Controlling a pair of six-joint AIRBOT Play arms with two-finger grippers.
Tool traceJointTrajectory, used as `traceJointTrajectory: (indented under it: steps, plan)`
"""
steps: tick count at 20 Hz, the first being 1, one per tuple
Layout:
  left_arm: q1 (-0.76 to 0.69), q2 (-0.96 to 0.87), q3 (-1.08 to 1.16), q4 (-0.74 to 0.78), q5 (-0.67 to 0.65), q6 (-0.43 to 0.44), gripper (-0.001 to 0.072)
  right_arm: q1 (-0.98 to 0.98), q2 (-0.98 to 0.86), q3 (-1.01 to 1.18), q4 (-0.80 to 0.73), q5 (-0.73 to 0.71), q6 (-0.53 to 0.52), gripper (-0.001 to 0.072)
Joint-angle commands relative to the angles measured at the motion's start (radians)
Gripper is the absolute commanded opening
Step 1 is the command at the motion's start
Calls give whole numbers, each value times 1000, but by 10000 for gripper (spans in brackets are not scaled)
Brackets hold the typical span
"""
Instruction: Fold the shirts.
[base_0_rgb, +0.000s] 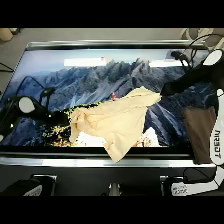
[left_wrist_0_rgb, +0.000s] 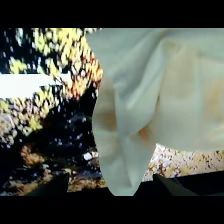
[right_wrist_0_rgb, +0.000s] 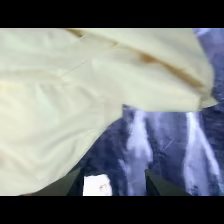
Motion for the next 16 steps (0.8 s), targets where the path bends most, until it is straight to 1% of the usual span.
traceJointTrajectory:
  steps: [1,2,5,7,8,10,11,12,14,15,16]
  plan:
    - [13,89,-253,-134,122,9,598,64,89,-169,-47,24,-37,516]
    - [6,84,-288,-161,177,10,598,78,97,-211,-51,29,-36,541]
    - [-33,58,-308,-200,285,28,598,86,103,-351,-40,37,-36,553]
    - [-53,24,-308,-220,331,29,594,86,106,-453,-27,9,-37,553]
    - [-60,-1,-308,-220,341,29,470,86,108,-502,-5,-11,-41,563]
    - [-59,-38,-307,-221,356,35,243,86,108,-590,91,-55,-77,679]
    - [-57,-43,-306,-220,356,55,18,86,108,-630,149,-79,-96,685]
    - [-57,-41,-303,-220,355,63,28,86,108,-669,196,-107,-99,682]
    - [-57,-28,-301,-220,355,71,26,86,108,-735,233,-168,-85,667]
    - [-57,-23,-299,-220,354,71,27,87,108,-763,241,-190,-66,632]
    - [-57,-17,-296,-220,351,71,26,87,108,-789,245,-214,-61,623]
